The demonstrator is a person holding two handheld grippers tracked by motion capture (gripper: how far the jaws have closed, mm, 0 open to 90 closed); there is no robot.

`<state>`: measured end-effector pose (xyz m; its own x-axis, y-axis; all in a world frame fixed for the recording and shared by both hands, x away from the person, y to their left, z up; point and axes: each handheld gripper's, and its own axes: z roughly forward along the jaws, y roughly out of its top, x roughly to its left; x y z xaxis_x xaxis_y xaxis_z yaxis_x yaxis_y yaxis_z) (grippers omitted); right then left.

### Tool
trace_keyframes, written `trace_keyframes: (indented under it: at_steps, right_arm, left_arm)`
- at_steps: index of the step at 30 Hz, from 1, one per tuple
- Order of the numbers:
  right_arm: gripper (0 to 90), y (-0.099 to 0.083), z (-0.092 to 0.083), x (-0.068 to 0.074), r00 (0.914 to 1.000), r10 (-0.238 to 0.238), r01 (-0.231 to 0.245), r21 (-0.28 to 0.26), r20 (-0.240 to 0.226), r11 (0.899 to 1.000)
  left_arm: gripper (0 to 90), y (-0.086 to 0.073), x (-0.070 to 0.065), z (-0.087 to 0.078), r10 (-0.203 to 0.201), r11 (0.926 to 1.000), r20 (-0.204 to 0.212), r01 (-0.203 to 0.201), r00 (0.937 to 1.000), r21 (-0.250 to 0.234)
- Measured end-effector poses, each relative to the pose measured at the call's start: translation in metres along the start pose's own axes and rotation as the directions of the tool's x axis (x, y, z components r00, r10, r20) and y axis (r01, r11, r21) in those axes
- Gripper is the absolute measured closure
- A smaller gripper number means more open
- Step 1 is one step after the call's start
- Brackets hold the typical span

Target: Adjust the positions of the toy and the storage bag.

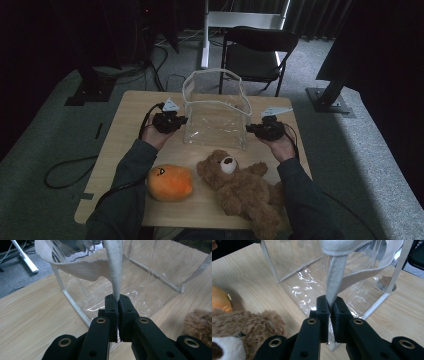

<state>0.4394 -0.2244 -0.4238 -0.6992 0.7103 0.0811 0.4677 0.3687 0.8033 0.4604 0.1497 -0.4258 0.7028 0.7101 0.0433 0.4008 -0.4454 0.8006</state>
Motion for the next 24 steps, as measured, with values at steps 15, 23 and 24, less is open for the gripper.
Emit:
trace_keyframes:
  at_steps: [15,23,24]
  right_arm:
    - [84.4,-0.009,-0.012,0.016,0.9990,-0.037,0.038,0.013,-0.023,0.999]
    - [84.3,-0.014,-0.018,0.025,0.9978,-0.054,0.054,0.018,-0.039,0.998]
    - [84.3,-0.014,-0.018,0.026,0.9976,-0.055,0.056,0.017,-0.041,0.998]
  left_arm:
    - [87.6,-0.011,-0.008,-0.016,0.016,0.9999,0.031,-0.016,0.9994,0.000]
    - [87.6,-0.018,-0.014,-0.024,0.023,0.9997,0.040,-0.023,0.9989,-0.009]
    - [87.6,-0.019,-0.015,-0.025,0.025,0.9997,0.043,-0.025,0.9988,-0.008]
